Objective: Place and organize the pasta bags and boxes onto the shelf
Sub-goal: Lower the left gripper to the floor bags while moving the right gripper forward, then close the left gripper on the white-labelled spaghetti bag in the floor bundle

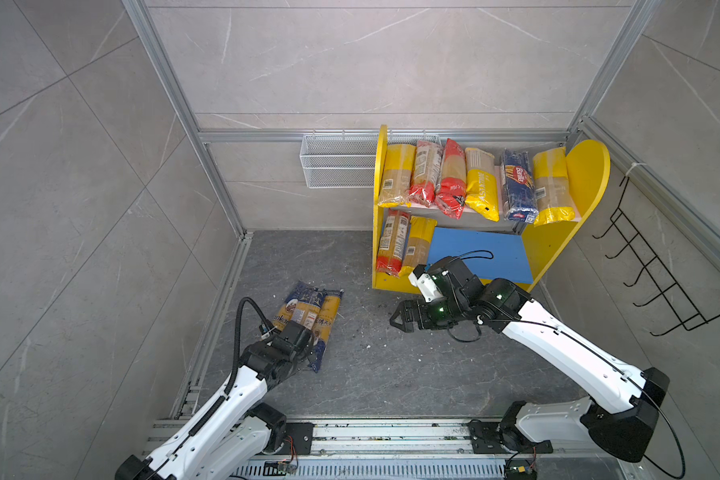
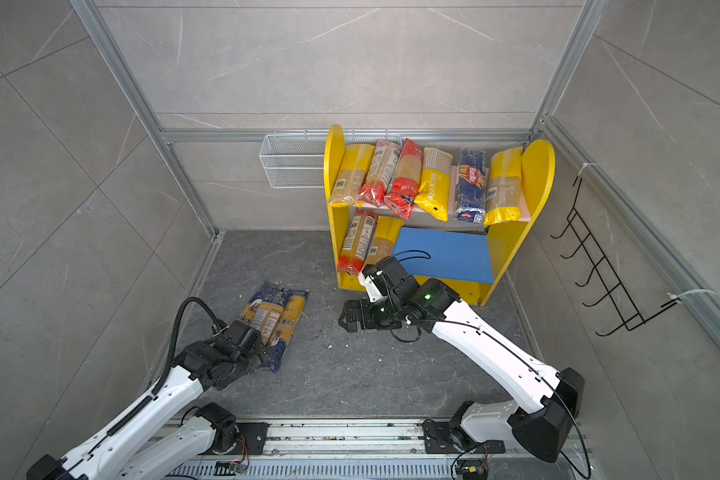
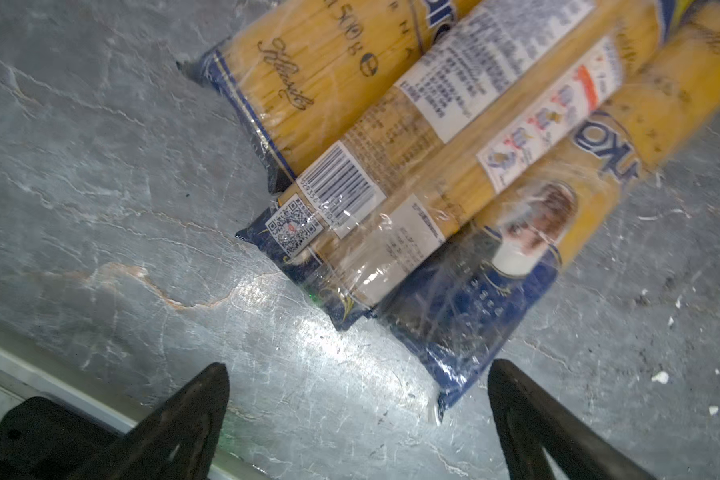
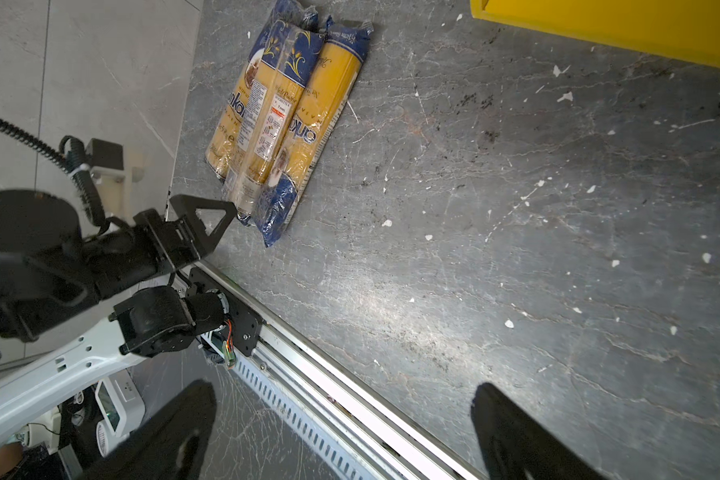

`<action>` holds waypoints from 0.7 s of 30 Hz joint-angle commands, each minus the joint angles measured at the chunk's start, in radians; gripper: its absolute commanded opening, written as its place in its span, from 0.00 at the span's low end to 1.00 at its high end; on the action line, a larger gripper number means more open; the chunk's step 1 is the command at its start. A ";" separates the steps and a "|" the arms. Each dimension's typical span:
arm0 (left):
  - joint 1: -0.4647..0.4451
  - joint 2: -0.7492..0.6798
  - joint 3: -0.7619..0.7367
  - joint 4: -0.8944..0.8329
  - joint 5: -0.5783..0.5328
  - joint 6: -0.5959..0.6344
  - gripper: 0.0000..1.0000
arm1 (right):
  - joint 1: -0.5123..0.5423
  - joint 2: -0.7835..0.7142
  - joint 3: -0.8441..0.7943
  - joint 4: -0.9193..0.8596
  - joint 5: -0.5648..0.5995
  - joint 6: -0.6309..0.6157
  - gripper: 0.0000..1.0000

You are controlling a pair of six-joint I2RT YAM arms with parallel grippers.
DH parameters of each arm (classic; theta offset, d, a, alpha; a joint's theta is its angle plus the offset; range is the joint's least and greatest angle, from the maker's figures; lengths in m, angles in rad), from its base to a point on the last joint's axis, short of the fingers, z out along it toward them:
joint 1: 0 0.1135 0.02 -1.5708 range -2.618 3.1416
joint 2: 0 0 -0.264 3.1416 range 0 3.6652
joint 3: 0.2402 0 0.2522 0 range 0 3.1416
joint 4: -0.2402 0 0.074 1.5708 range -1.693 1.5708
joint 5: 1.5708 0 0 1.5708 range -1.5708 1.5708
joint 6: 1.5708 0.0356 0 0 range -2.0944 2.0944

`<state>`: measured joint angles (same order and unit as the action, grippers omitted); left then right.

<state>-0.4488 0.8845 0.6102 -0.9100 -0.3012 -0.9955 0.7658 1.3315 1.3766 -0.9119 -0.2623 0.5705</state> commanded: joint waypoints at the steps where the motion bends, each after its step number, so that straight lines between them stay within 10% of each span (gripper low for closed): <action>1: 0.087 0.067 0.009 0.116 0.104 0.115 1.00 | 0.005 -0.028 0.030 -0.033 0.015 -0.040 1.00; 21: 0.208 0.437 0.086 0.315 0.208 0.275 0.96 | -0.110 -0.073 0.033 -0.102 0.009 -0.115 1.00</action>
<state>-0.2413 1.2819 0.6769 -0.6666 -0.1543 -0.7654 0.6811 1.2564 1.3766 -0.9894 -0.2195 0.4904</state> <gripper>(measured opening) 0.974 0.997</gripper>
